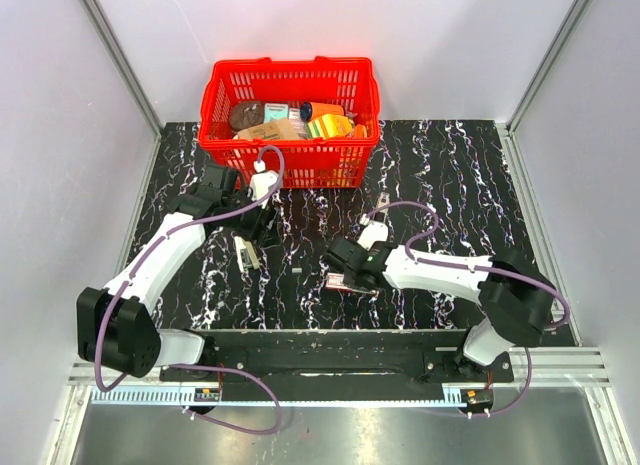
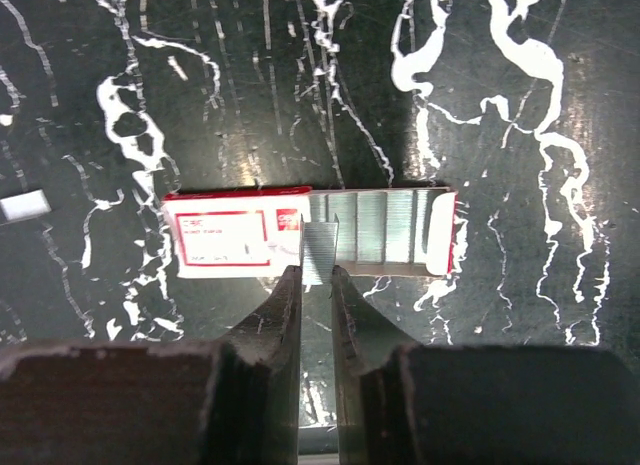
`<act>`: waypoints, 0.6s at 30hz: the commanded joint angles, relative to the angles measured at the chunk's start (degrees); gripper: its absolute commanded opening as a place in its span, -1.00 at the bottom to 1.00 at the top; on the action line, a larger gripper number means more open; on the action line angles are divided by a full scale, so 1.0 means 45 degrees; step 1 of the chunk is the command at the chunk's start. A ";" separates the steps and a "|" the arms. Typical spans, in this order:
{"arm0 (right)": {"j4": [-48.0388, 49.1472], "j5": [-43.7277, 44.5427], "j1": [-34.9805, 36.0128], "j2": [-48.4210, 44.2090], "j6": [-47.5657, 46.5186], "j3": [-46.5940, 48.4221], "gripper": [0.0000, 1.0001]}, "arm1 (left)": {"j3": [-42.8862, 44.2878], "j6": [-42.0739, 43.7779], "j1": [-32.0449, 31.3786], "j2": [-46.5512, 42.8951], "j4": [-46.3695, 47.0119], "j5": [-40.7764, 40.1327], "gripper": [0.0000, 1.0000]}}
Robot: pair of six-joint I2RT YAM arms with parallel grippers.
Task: Unload the staples from the stapler
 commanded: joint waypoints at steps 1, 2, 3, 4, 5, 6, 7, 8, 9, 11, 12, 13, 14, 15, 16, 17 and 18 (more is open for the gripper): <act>-0.0661 0.1225 0.0175 0.0308 0.0782 0.0397 -1.00 | -0.0078 0.0192 -0.0016 -0.0422 0.0317 -0.0007 0.31; -0.0603 0.1244 0.0194 0.0367 0.0782 0.0377 -1.00 | -0.0097 0.0192 -0.0016 -0.0422 0.0317 -0.0006 0.31; -0.0602 0.1264 0.0194 0.0445 0.0782 0.0358 -1.00 | -0.0098 0.0172 -0.0016 -0.0441 0.0317 -0.0006 0.31; -0.0563 0.1264 0.0194 0.0504 0.0782 0.0338 -1.00 | -0.0117 0.0191 -0.0016 -0.0461 0.0317 -0.0045 0.31; -0.0544 0.1245 0.0194 0.0543 0.0782 0.0299 -1.00 | -0.0117 0.0172 -0.0016 -0.0461 0.0317 -0.0045 0.32; -0.0543 0.1264 0.0194 0.0563 0.0782 0.0260 -1.00 | -0.0136 0.0172 -0.0016 -0.0461 0.0317 -0.0026 0.31; -0.0466 0.1245 0.0194 0.0544 0.0782 0.0183 -1.00 | -0.0117 0.0172 -0.0016 -0.0461 0.0317 -0.0007 0.31; -0.0369 0.1206 0.0194 0.0563 0.0724 0.0104 -1.00 | -0.0117 0.0153 -0.0016 -0.0461 0.0317 0.0013 0.32; -0.0310 0.1186 0.0194 0.0563 0.0704 0.0046 -1.00 | -0.0098 0.0152 -0.0016 -0.0461 0.0317 0.0033 0.31; -0.0134 0.1128 0.0194 0.0621 0.0587 -0.0052 -1.00 | -0.0059 0.0114 -0.0016 -0.0422 0.0317 0.0033 0.32; -0.0114 0.1127 0.0194 0.0679 0.0567 -0.0072 -1.00 | -0.0078 0.0094 0.0003 -0.0422 0.0317 0.0052 0.32; -0.0056 0.1127 0.0194 0.0738 0.0528 -0.0092 -1.00 | -0.0039 0.0075 -0.0016 -0.0403 0.0317 0.0091 0.32; 0.0022 0.1108 0.0194 0.0835 0.0451 -0.0092 -1.00 | -0.0020 0.0055 0.0003 -0.0402 0.0317 0.0091 0.32; 0.0100 0.1069 0.0194 0.0875 0.0372 -0.0092 -1.00 | -0.0039 0.0016 0.0003 -0.0402 0.0317 0.0111 0.31; 0.0159 0.1069 0.0194 0.0972 0.0333 -0.0072 -1.00 | -0.0039 0.0016 -0.0016 -0.0402 0.0317 0.0150 0.31; 0.0256 0.1030 0.0194 0.1031 0.0294 -0.0092 -1.00 | -0.0058 0.0016 -0.0016 -0.0402 0.0317 0.0169 0.31; 0.0277 0.0991 0.0194 0.1109 0.0293 -0.0092 -1.00 | -0.0058 0.0016 -0.0016 -0.0402 0.0317 0.0150 0.31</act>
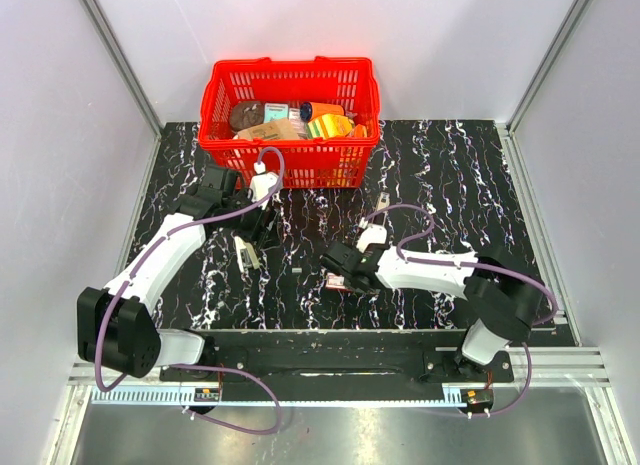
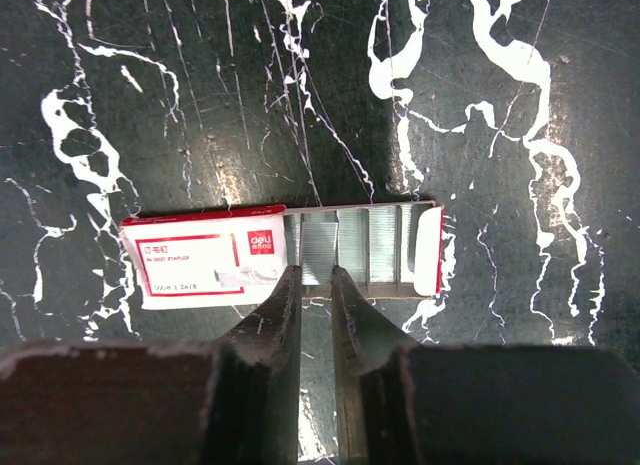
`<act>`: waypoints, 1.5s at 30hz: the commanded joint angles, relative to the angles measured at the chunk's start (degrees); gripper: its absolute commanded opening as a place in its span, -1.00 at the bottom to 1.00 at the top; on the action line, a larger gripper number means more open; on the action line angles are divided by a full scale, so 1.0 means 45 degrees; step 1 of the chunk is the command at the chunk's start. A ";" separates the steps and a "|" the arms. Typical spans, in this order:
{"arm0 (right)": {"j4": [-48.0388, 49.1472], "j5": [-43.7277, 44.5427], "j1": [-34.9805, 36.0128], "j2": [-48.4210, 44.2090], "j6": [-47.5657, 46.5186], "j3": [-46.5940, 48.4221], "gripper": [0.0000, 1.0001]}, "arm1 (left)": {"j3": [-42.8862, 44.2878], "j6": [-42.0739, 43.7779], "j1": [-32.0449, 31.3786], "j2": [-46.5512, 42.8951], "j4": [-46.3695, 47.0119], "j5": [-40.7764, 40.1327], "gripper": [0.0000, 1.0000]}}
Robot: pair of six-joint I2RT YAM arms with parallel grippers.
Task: Unload the staples from the stapler
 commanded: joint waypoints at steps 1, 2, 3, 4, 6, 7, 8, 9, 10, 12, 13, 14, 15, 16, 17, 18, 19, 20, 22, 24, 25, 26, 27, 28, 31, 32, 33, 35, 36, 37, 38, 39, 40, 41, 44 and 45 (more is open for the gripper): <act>0.0451 0.0379 0.0126 0.0366 -0.0022 -0.0092 -1.00 | 0.0087 0.0025 -0.0016 -0.0364 0.0312 0.0160 0.31; 0.0530 0.0378 0.0126 0.0386 -0.0061 -0.0131 -1.00 | 0.0087 0.0025 0.0003 -0.0363 0.0312 0.0160 0.31; 0.0646 0.0359 0.0126 0.0425 -0.0061 -0.0189 -1.00 | 0.0068 0.0025 -0.0016 -0.0383 0.0312 0.0140 0.31; 0.0706 0.0378 0.0126 0.0464 -0.0061 -0.0248 -1.00 | 0.0087 0.0025 0.0003 -0.0364 0.0312 0.0179 0.31; 0.0803 0.0456 0.0126 0.0523 -0.0119 -0.0307 -1.00 | 0.0048 0.0025 -0.0016 -0.0383 0.0312 0.0198 0.31; 0.0804 0.0476 0.0107 0.0523 -0.0139 -0.0307 -1.00 | 0.0010 0.0025 -0.0016 -0.0364 0.0312 0.0199 0.31; 0.0804 0.0495 0.0126 0.0543 -0.0159 -0.0307 -1.00 | -0.0010 0.0045 -0.0016 -0.0383 0.0312 0.0199 0.31; 0.0804 0.0515 0.0126 0.0562 -0.0178 -0.0307 -1.00 | -0.0010 0.0045 0.0003 -0.0383 0.0312 0.0199 0.31; 0.0823 0.0515 0.0126 0.0582 -0.0178 -0.0307 -1.00 | 0.0009 0.0045 -0.0016 -0.0402 0.0312 0.0179 0.31; 0.0843 0.0457 0.0126 0.0640 -0.0159 -0.0326 -1.00 | -0.0010 0.0045 -0.0016 -0.0402 0.0332 0.0179 0.32; 0.0824 0.0437 0.0126 0.0660 -0.0178 -0.0326 -1.00 | 0.0009 0.0045 0.0003 -0.0402 0.0351 0.0179 0.32; 0.0804 0.0398 0.0126 0.0641 -0.0159 -0.0326 -1.00 | 0.0009 0.0045 -0.0016 -0.0383 0.0351 0.0160 0.31; 0.0765 0.0398 0.0146 0.0621 -0.0159 -0.0346 -1.00 | -0.0030 0.0045 -0.0016 -0.0402 0.0351 0.0179 0.31; 0.0765 0.0379 0.0127 0.0563 -0.0139 -0.0384 -1.00 | -0.0011 0.0045 -0.0036 -0.0422 0.0351 0.0179 0.31; 0.0726 0.0398 0.0126 0.0504 -0.0120 -0.0424 -1.00 | -0.0049 0.0045 -0.0017 -0.0403 0.0370 0.0179 0.32; 0.0726 0.0379 0.0126 0.0426 -0.0081 -0.0482 -1.00 | -0.0049 0.0026 -0.0016 -0.0422 0.0371 0.0199 0.31; 0.0726 0.0398 0.0126 0.0310 -0.0081 -0.0541 -1.00 | -0.0088 0.0025 -0.0016 -0.0403 0.0390 0.0160 0.31; 0.0687 0.0398 0.0126 0.0192 -0.0081 -0.0580 -1.00 | -0.0108 0.0025 -0.0036 -0.0441 0.0410 0.0198 0.31; 0.0648 0.0417 0.0126 -0.0023 -0.0081 -0.0677 -1.00 | -0.0147 -0.0013 -0.0036 -0.0461 0.0429 0.0218 0.32; 0.0628 0.0456 0.0126 -0.0276 -0.0100 -0.0756 -1.00 | -0.0147 -0.0013 -0.0036 -0.0461 0.0429 0.0238 0.31; 0.0609 0.0456 0.0126 -0.0413 -0.0139 -0.0775 -1.00 | -0.0128 -0.0014 -0.0036 -0.0500 0.0429 0.0219 0.31; 0.0628 0.0456 0.0146 -0.0472 -0.0159 -0.0795 -1.00 | -0.0128 -0.0033 -0.0017 -0.0500 0.0429 0.0218 0.31; 0.0647 0.0456 0.0127 -0.0550 -0.0198 -0.0795 -1.00 | -0.0128 -0.0072 -0.0055 -0.0519 0.0429 0.0238 0.31; 0.0628 0.0437 0.0126 -0.0590 -0.0237 -0.0814 -1.00 | -0.0147 -0.0072 -0.0055 -0.0520 0.0429 0.0238 0.31; 0.0667 0.0398 0.0126 -0.0610 -0.0256 -0.0834 -1.00 | -0.0128 -0.0092 -0.0075 -0.0539 0.0429 0.0238 0.31; 0.0667 0.0340 0.0126 -0.0590 -0.0276 -0.0834 -1.00 | -0.0147 -0.0111 -0.0094 -0.0559 0.0429 0.0219 0.31; 0.0686 0.0243 0.0126 -0.0590 -0.0295 -0.0834 -1.00 | -0.0147 -0.0111 -0.0114 -0.0578 0.0429 0.0218 0.31; 0.0784 0.0183 0.0146 -0.0648 -0.0335 -0.0834 -1.00 | -0.0167 -0.0111 -0.0114 -0.0617 0.0429 0.0199 0.32; 0.0804 0.0183 0.0165 -0.0726 -0.0335 -0.0853 -1.00 | -0.0167 -0.0111 -0.0133 -0.0598 0.0429 0.0199 0.31; 0.0804 0.0164 0.0185 -0.0823 -0.0373 -0.0854 -1.00 | -0.0186 -0.0111 -0.0114 -0.0598 0.0429 0.0179 0.32; 0.0804 0.0163 0.0185 -0.0882 -0.0412 -0.0854 -1.00 | -0.0167 -0.0131 -0.0114 -0.0598 0.0429 0.0199 0.32; 0.0784 0.0183 0.0204 -0.0960 -0.0413 -0.0873 -1.00 | -0.0186 -0.0111 -0.0133 -0.0617 0.0429 0.0179 0.32; 0.0746 0.0164 0.0204 -0.1038 -0.0413 -0.0873 -1.00 | -0.0148 -0.0150 -0.0134 -0.0598 0.0429 0.0218 0.32; 0.0687 0.0144 0.0204 -0.1117 -0.0393 -0.0893 -1.00 | -0.0147 -0.0170 -0.0134 -0.0636 0.0429 0.0218 0.32; 0.0531 0.0163 0.0224 -0.1293 -0.0296 -0.0951 -1.00 | -0.0167 -0.0209 -0.0172 -0.0656 0.0449 0.0238 0.32; 0.0511 0.0144 0.0224 -0.1332 -0.0276 -0.1009 -1.00 | -0.0186 -0.0209 -0.0173 -0.0676 0.0429 0.0219 0.32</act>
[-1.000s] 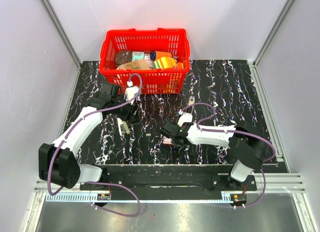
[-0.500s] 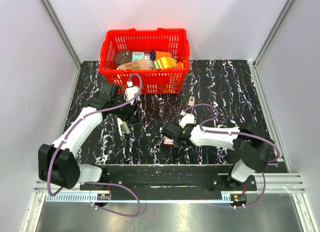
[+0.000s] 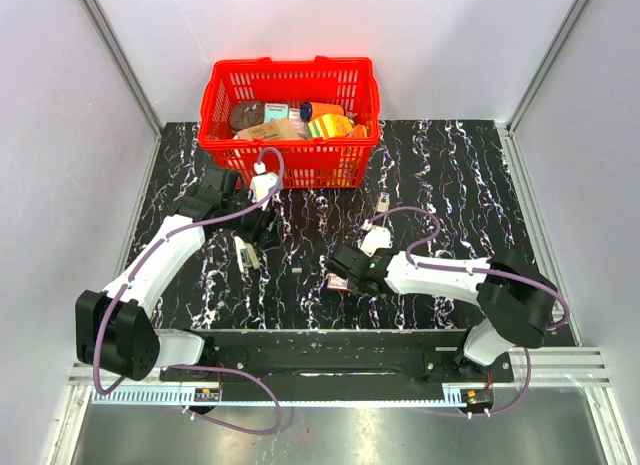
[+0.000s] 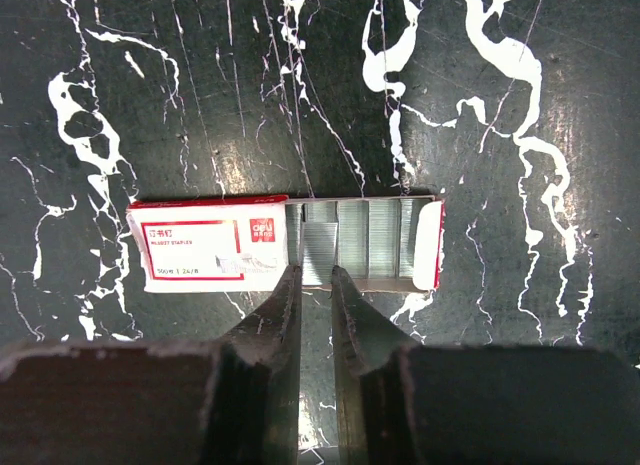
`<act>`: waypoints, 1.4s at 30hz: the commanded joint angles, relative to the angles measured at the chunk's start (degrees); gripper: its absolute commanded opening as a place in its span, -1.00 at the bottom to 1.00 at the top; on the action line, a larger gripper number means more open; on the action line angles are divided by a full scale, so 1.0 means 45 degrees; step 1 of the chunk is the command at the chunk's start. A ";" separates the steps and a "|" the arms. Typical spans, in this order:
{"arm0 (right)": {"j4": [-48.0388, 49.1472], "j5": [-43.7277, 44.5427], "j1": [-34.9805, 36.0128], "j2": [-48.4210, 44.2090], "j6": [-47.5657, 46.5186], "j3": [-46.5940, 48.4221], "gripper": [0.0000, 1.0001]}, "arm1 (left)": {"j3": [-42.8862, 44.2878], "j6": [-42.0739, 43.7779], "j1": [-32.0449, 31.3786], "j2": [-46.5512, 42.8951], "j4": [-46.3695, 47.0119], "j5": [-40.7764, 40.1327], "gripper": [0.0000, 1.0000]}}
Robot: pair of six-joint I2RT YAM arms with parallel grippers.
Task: Unload the staples from the stapler
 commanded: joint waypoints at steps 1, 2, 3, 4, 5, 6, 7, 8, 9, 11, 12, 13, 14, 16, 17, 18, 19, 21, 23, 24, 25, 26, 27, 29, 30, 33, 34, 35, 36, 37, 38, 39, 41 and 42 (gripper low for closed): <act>-0.0169 0.0149 0.0122 -0.0628 0.0122 -0.0165 -1.00 | -0.0147 -0.0107 -0.0090 -0.0516 0.0415 0.0233 0.32; -0.0188 0.0091 0.0141 -0.0609 0.0161 -0.0204 -1.00 | -0.0128 -0.0088 -0.0090 -0.0516 0.0415 0.0214 0.32; -0.0189 0.0071 0.0161 -0.0550 0.0142 -0.0204 -1.00 | -0.0147 -0.0126 -0.0090 -0.0554 0.0434 0.0194 0.32; -0.0169 -0.0007 0.0161 -0.0453 0.0181 -0.0223 -1.00 | -0.0128 -0.0126 -0.0071 -0.0593 0.0415 0.0213 0.32; -0.0169 -0.0066 0.0161 -0.0375 0.0200 -0.0224 -1.00 | -0.0128 -0.0146 -0.0071 -0.0613 0.0415 0.0194 0.32; -0.0188 -0.0105 0.0161 -0.0316 0.0200 -0.0224 -1.00 | -0.0147 -0.0127 -0.0090 -0.0613 0.0415 0.0194 0.32; -0.0189 -0.0163 0.0161 -0.0219 0.0220 -0.0224 -1.00 | -0.0147 -0.0146 -0.0110 -0.0652 0.0415 0.0213 0.32; -0.0189 -0.0202 0.0142 -0.0160 0.0239 -0.0224 -1.00 | -0.0186 -0.0146 -0.0110 -0.0652 0.0415 0.0213 0.33; -0.0169 -0.0222 0.0161 -0.0101 0.0240 -0.0224 -1.00 | -0.0186 -0.0127 -0.0110 -0.0691 0.0415 0.0194 0.32; -0.0130 -0.0261 0.0180 -0.0062 0.0201 -0.0224 -0.99 | -0.0225 -0.0146 -0.0110 -0.0711 0.0415 0.0174 0.32; -0.0111 -0.0281 0.0180 -0.0023 0.0200 -0.0204 -0.99 | -0.0187 -0.0127 -0.0110 -0.0692 0.0415 0.0174 0.33; -0.0091 -0.0320 0.0180 0.0016 0.0200 -0.0185 -0.99 | -0.0186 -0.0126 -0.0110 -0.0691 0.0415 0.0155 0.33; -0.0072 -0.0339 0.0180 0.0055 0.0162 -0.0204 -0.99 | -0.0186 -0.0126 -0.0110 -0.0672 0.0415 0.0174 0.33; -0.0052 -0.0398 0.0180 0.0095 0.0161 -0.0184 -0.99 | -0.0167 -0.0146 -0.0110 -0.0652 0.0415 0.0174 0.33; -0.0052 -0.0437 0.0180 0.0114 0.0161 -0.0184 -0.99 | -0.0148 -0.0165 -0.0110 -0.0614 0.0415 0.0174 0.33; -0.0052 -0.0457 0.0180 0.0153 0.0161 -0.0204 -0.98 | -0.0147 -0.0146 -0.0110 -0.0613 0.0395 0.0213 0.33; -0.0052 -0.0495 0.0180 0.0153 0.0161 -0.0204 -0.95 | -0.0128 -0.0165 -0.0110 -0.0594 0.0414 0.0213 0.33; -0.0052 -0.0515 0.0180 0.0192 0.0142 -0.0204 -0.90 | -0.0147 -0.0165 -0.0090 -0.0574 0.0415 0.0233 0.33; -0.0052 -0.0496 0.0180 0.0231 0.0083 -0.0165 -0.84 | -0.0147 -0.0165 -0.0110 -0.0574 0.0415 0.0213 0.33; -0.0052 -0.0476 0.0200 0.0270 0.0064 -0.0146 -0.81 | -0.0186 -0.0165 -0.0110 -0.0613 0.0415 0.0213 0.33; -0.0052 -0.0476 0.0181 0.0290 0.0044 -0.0087 -0.77 | -0.0167 -0.0165 -0.0110 -0.0613 0.0415 0.0213 0.33; -0.0052 -0.0476 0.0180 0.0309 -0.0014 -0.0048 -0.74 | -0.0167 -0.0165 -0.0129 -0.0613 0.0415 0.0213 0.33; -0.0052 -0.0438 0.0180 0.0348 -0.0034 0.0010 -0.72 | -0.0167 -0.0165 -0.0110 -0.0613 0.0415 0.0194 0.33; -0.0091 -0.0399 0.0180 0.0388 -0.0073 0.0069 -0.70 | -0.0186 -0.0185 -0.0129 -0.0633 0.0415 0.0213 0.33; -0.0110 -0.0379 0.0180 0.0426 -0.0092 0.0089 -0.68 | -0.0206 -0.0185 -0.0129 -0.0652 0.0415 0.0213 0.33; -0.0188 -0.0262 0.0180 0.0407 -0.0151 0.0108 -0.58 | -0.0245 -0.0166 -0.0129 -0.0672 0.0415 0.0233 0.33; -0.0208 -0.0223 0.0161 0.0388 -0.0170 0.0128 -0.55 | -0.0264 -0.0185 -0.0129 -0.0691 0.0415 0.0252 0.33; -0.0247 -0.0203 0.0161 0.0388 -0.0171 0.0128 -0.53 | -0.0265 -0.0185 -0.0129 -0.0672 0.0415 0.0253 0.33; -0.0247 -0.0184 0.0161 0.0330 -0.0190 0.0147 -0.49 | -0.0284 -0.0185 -0.0129 -0.0691 0.0415 0.0253 0.33; -0.0228 -0.0145 0.0161 0.0310 -0.0209 0.0148 -0.46 | -0.0284 -0.0185 -0.0129 -0.0691 0.0415 0.0233 0.33; -0.0247 -0.0144 0.0161 0.0252 -0.0229 0.0186 -0.42 | -0.0303 -0.0204 -0.0129 -0.0672 0.0415 0.0291 0.33; -0.0266 -0.0144 0.0161 0.0232 -0.0307 0.0225 -0.37 | -0.0265 -0.0224 -0.0129 -0.0672 0.0415 0.0311 0.33; -0.0345 -0.0125 0.0161 0.0193 -0.0404 0.0323 -0.32 | -0.0265 -0.0244 -0.0129 -0.0691 0.0415 0.0331 0.33; -0.0345 -0.0067 0.0161 0.0192 -0.0424 0.0381 -0.31 | -0.0245 -0.0263 -0.0129 -0.0691 0.0415 0.0369 0.33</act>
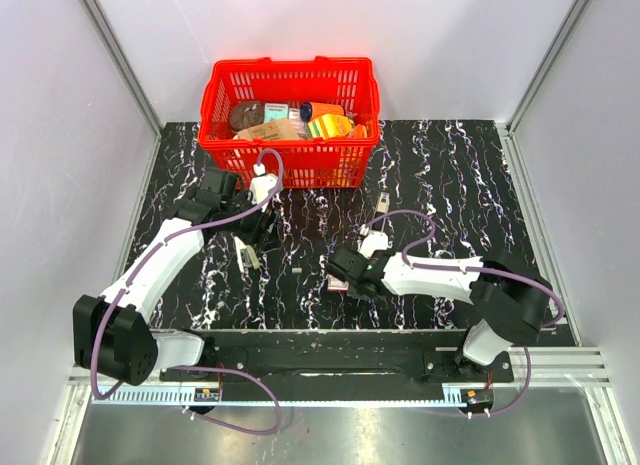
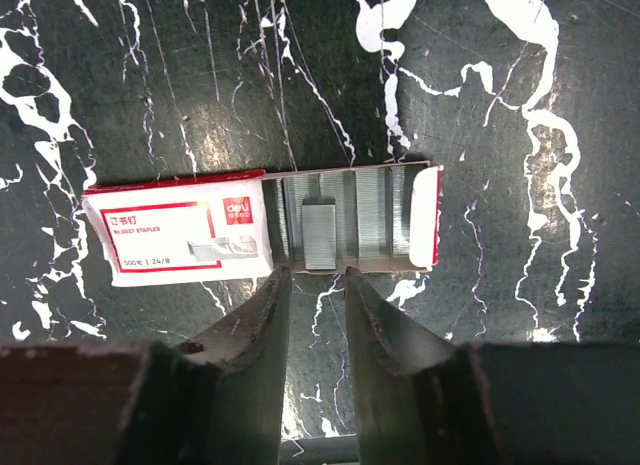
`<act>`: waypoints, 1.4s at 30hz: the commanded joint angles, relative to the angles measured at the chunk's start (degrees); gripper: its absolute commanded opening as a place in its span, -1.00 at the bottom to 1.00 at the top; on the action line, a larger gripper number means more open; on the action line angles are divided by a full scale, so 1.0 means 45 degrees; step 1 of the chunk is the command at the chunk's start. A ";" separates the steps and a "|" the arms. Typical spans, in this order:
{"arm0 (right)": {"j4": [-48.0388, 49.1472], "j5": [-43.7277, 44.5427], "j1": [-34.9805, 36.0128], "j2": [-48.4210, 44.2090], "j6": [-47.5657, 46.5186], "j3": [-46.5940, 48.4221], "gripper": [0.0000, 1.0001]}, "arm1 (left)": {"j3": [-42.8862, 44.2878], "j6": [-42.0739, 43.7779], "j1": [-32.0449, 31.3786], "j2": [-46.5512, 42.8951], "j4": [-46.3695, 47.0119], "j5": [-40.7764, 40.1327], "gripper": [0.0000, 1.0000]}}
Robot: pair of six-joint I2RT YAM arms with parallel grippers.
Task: Unload the staples from the stapler
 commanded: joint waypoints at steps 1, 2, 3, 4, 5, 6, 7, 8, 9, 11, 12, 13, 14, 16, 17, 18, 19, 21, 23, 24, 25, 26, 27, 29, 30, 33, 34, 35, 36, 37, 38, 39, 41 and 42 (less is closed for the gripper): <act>-0.0272 0.0531 0.0069 -0.0060 -0.0240 0.0600 -0.31 | -0.0041 -0.0180 -0.0071 -0.0376 0.0337 0.0345 0.33; -0.0272 0.0551 0.0088 -0.0099 -0.0259 0.0620 -0.31 | -0.0060 -0.0181 -0.0090 -0.0395 0.0337 0.0346 0.33; -0.0292 0.0531 0.0088 -0.0099 -0.0279 0.0640 -0.31 | -0.0041 -0.0181 -0.0110 -0.0415 0.0337 0.0346 0.33; -0.0330 0.0551 0.0107 -0.0196 -0.0279 0.0659 -0.31 | -0.0041 -0.0181 -0.0110 -0.0415 0.0337 0.0326 0.33; -0.0350 0.0570 0.0088 -0.0255 -0.0260 0.0640 -0.32 | -0.0041 -0.0161 -0.0110 -0.0434 0.0337 0.0307 0.33; -0.0389 0.0551 0.0088 -0.0372 -0.0260 0.0601 -0.36 | -0.0041 -0.0142 -0.0110 -0.0454 0.0337 0.0268 0.33; -0.0389 0.0551 0.0107 -0.0508 -0.0240 0.0543 -0.41 | -0.0041 -0.0142 -0.0129 -0.0454 0.0337 0.0267 0.33; -0.0389 0.0512 0.0108 -0.0664 -0.0221 0.0446 -0.47 | -0.0022 -0.0103 -0.0110 -0.0435 0.0279 0.0267 0.33; -0.0389 0.0531 0.0088 -0.0820 -0.0182 0.0309 -0.54 | -0.0022 -0.0083 -0.0110 -0.0415 0.0240 0.0248 0.33; -0.0409 0.0551 0.0088 -0.1055 -0.0104 0.0075 -0.66 | 0.0037 -0.0063 -0.0110 -0.0376 0.0220 0.0229 0.33; -0.0390 0.0570 0.0088 -0.1134 -0.0045 -0.0043 -0.70 | 0.0018 -0.0044 -0.0129 -0.0356 0.0220 0.0228 0.33; -0.0389 0.0609 0.0088 -0.1192 -0.0025 -0.0102 -0.72 | -0.0002 -0.0025 -0.0110 -0.0260 0.0220 0.0248 0.33; -0.0389 0.0648 0.0088 -0.1328 -0.0045 -0.0141 -0.73 | -0.0002 0.0053 -0.0187 -0.0220 0.0220 0.0209 0.33; -0.0195 0.0804 0.0088 -0.1504 -0.0258 -0.0103 -0.71 | -0.0080 0.0345 -0.0499 -0.0103 0.0220 -0.0024 0.34; -0.0059 0.0959 0.0088 -0.1602 -0.0376 -0.0025 -0.68 | -0.0138 0.0637 -0.0752 -0.0044 0.0220 -0.0219 0.35; -0.0019 0.1135 0.0088 -0.1661 -0.0531 0.0072 -0.66 | -0.0235 0.0852 -0.1045 0.0072 0.0239 -0.0414 0.36; -0.0018 0.1369 0.0088 -0.1681 -0.0688 0.0189 -0.62 | -0.0333 0.1164 -0.1434 0.0209 0.0239 -0.0629 0.38; 0.0137 0.1682 0.0049 -0.1740 -0.1059 0.0327 -0.55 | -0.0567 0.1847 -0.2255 0.0579 0.0239 -0.1213 0.40; 0.0914 0.1723 0.0029 -0.1876 -0.1353 -0.0041 -0.47 | -0.0646 0.2415 -0.2939 0.1183 0.0297 -0.1994 0.41; 0.1286 0.1626 0.0010 -0.2031 -0.1392 -0.0450 -0.45 | -0.0647 0.2668 -0.3174 0.1554 0.0395 -0.2346 0.41; 0.1890 0.1509 -0.0009 -0.2226 -0.1373 -0.0957 -0.43 | -0.0627 0.2864 -0.3370 0.1848 0.0492 -0.2678 0.41; 0.2456 0.1372 -0.0010 -0.2480 -0.1315 -0.1406 -0.41 | -0.0569 0.3079 -0.3507 0.2237 0.0609 -0.2952 0.40; 0.3003 0.1216 -0.0010 -0.2811 -0.1218 -0.1972 -0.39 | -0.0491 0.3197 -0.3567 0.2589 0.0688 -0.3187 0.40; 0.3923 0.1039 -0.0010 -0.3513 -0.1042 -0.3007 -0.38 | -0.0257 0.3354 -0.3626 0.3274 0.0747 -0.3287 0.40; 0.4256 0.1020 -0.0029 -0.3846 -0.1022 -0.3380 -0.36 | -0.0198 0.3374 -0.3684 0.3412 0.0786 -0.3307 0.40; 0.5058 0.1097 -0.0010 -0.5018 -0.1177 -0.4455 -0.34 | -0.0255 0.3549 -0.3957 0.3705 0.1097 -0.3384 0.40; 0.5292 0.1156 -0.0010 -0.5292 -0.1236 -0.4728 -0.34 | -0.0295 0.3608 -0.4054 0.3803 0.1176 -0.3462 0.40; 0.5507 0.1176 -0.0010 -0.5546 -0.1236 -0.4963 -0.34 | -0.0314 0.3647 -0.4171 0.3901 0.1254 -0.3521 0.40; 0.5702 0.1195 -0.0010 -0.5722 -0.1236 -0.5140 -0.35 | -0.0315 0.3628 -0.4269 0.4018 0.1313 -0.3599 0.39; 0.5956 0.1195 -0.0010 -0.5860 -0.1255 -0.5335 -0.34 | -0.0295 0.3628 -0.4367 0.4135 0.1352 -0.3619 0.37; 0.6190 0.1137 -0.0010 -0.5996 -0.1275 -0.5491 -0.34 | -0.0256 0.3647 -0.4407 0.4271 0.1372 -0.3639 0.34; 0.6367 0.1156 -0.0010 -0.6036 -0.1275 -0.5628 -0.34 | -0.0275 0.3647 -0.4504 0.4389 0.1469 -0.3735 0.33; 0.6505 0.1117 -0.0009 -0.6017 -0.1275 -0.5746 -0.34 | -0.0256 0.3686 -0.4641 0.4526 0.1645 -0.3892 0.33; 0.6486 0.1078 -0.0010 -0.5959 -0.1275 -0.5747 -0.34 | -0.0275 0.3725 -0.4719 0.4565 0.1723 -0.4009 0.33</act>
